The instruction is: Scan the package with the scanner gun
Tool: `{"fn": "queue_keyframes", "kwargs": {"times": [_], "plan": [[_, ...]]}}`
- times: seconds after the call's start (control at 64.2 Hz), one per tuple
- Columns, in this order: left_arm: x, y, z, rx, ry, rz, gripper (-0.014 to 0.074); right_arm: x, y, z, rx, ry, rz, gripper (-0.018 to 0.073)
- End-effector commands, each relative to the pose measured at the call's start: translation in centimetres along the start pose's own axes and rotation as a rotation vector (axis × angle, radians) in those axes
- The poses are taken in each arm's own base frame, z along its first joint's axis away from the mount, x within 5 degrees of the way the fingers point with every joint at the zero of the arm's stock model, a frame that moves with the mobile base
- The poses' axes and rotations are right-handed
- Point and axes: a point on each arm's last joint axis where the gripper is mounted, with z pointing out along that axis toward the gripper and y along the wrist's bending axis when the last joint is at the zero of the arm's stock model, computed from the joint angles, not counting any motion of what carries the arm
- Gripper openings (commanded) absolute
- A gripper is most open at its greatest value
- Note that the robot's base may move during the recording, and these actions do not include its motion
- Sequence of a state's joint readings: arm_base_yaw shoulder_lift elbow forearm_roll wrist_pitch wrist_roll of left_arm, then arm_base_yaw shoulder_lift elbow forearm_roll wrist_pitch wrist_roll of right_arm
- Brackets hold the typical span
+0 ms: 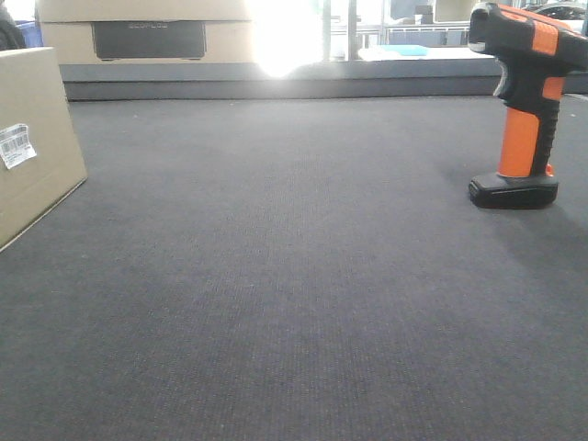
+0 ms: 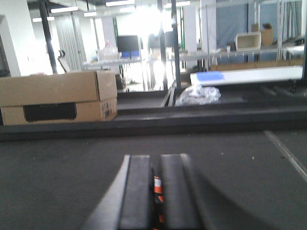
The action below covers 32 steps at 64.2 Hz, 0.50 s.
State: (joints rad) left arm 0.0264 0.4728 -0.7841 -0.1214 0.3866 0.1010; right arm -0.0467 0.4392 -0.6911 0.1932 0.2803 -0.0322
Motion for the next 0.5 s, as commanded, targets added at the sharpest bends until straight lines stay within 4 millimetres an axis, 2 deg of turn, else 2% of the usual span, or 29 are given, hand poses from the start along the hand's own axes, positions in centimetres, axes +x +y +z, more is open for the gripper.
{"fn": "queue_keyframes", "kwargs": {"times": [0.0,0.093,0.125,0.296,0.483], "plan": [[-0.5,-0.3,1.6,0.034,0.054,-0.015,0.0453,-0.1,0.0,1.6,0.004,0.048,0.006,0.0288],[-0.4,-0.6,3.7,0.064,0.113,-0.015,0.0503,0.6,-0.2,3.3,0.014,0.107,0.01,0.0533],[-0.2,-0.7,4.4,0.072,0.134,-0.02,0.0512,0.8,-0.3,3.7,0.016,0.126,0.011,0.058],[0.9,-1.1,8.6,0.101,0.449,-0.014,0.0568,2.0,-0.5,5.4,0.026,0.217,0.015,0.0568],[0.1,-0.5,13.7,0.084,0.731,-0.015,0.0578,2.3,-0.6,5.7,0.028,0.248,0.016,0.0568]]}}
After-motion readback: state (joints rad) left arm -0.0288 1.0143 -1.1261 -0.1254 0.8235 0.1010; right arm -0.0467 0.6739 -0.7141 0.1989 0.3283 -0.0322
